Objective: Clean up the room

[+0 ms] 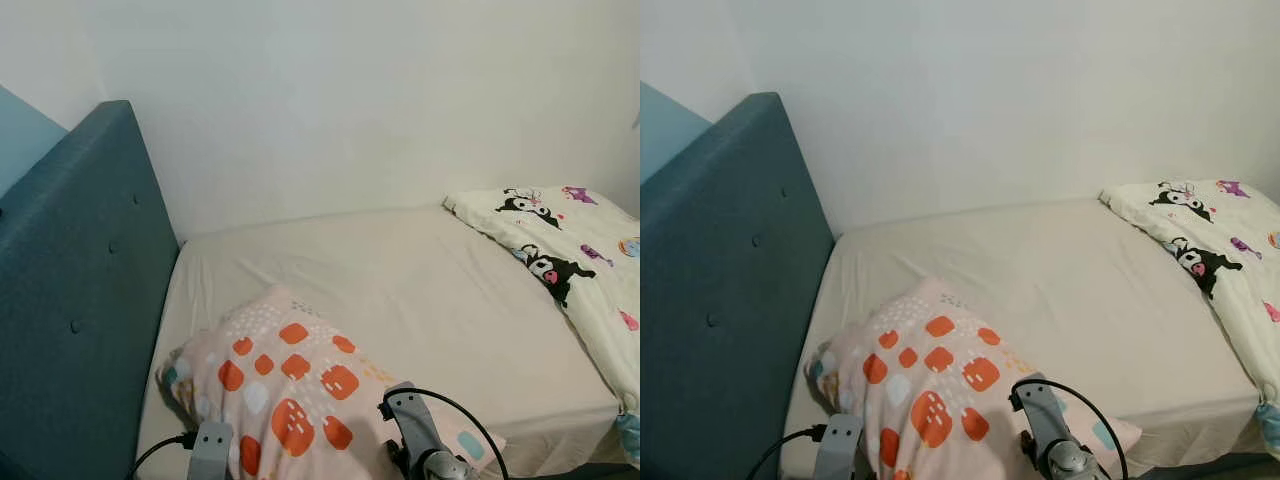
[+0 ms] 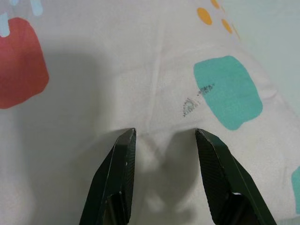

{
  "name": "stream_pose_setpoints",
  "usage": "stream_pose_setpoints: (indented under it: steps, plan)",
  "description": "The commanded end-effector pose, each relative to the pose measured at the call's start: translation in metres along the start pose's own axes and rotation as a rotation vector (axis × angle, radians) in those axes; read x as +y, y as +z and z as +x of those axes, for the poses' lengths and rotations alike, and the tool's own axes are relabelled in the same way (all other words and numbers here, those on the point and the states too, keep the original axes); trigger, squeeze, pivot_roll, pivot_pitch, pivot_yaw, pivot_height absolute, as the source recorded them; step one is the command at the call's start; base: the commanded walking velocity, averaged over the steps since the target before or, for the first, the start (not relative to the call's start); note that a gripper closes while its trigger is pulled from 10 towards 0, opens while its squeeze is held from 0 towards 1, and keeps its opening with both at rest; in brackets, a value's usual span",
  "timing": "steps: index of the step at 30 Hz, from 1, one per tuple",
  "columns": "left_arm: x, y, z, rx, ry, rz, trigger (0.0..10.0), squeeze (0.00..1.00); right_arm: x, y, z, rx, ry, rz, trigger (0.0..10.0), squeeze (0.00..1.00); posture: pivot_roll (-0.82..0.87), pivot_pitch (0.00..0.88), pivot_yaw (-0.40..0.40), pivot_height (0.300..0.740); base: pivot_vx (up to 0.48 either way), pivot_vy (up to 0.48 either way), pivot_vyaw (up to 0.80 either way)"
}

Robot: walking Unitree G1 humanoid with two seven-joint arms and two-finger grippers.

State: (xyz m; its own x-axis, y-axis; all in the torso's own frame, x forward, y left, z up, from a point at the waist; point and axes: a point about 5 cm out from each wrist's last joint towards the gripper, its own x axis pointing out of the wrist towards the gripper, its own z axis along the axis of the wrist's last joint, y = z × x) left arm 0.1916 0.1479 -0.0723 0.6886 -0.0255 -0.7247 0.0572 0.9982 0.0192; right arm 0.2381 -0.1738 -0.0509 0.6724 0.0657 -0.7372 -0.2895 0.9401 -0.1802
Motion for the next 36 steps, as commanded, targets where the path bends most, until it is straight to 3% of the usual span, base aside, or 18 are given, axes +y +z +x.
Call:
stream_pose_setpoints:
  steps: [1,36]
  plan:
    - [0.0033,0.0017,0.0002,-0.003,0.010,-0.010,10.0,0.00,0.0027,-0.0023,-0.0003,0.002,0.004,-0.003,10.0,0.00,-0.10,0.000,-0.016,0.740,0.000,0.000,0.00]
    - [0.0012,0.0040,0.0008,-0.006,0.004,-0.006,10.0,0.00,0.0046,0.0004,0.0003,0.004,0.035,-0.008,10.0,0.00,-0.10,0.000,-0.010,0.740,0.000,0.000,0.00]
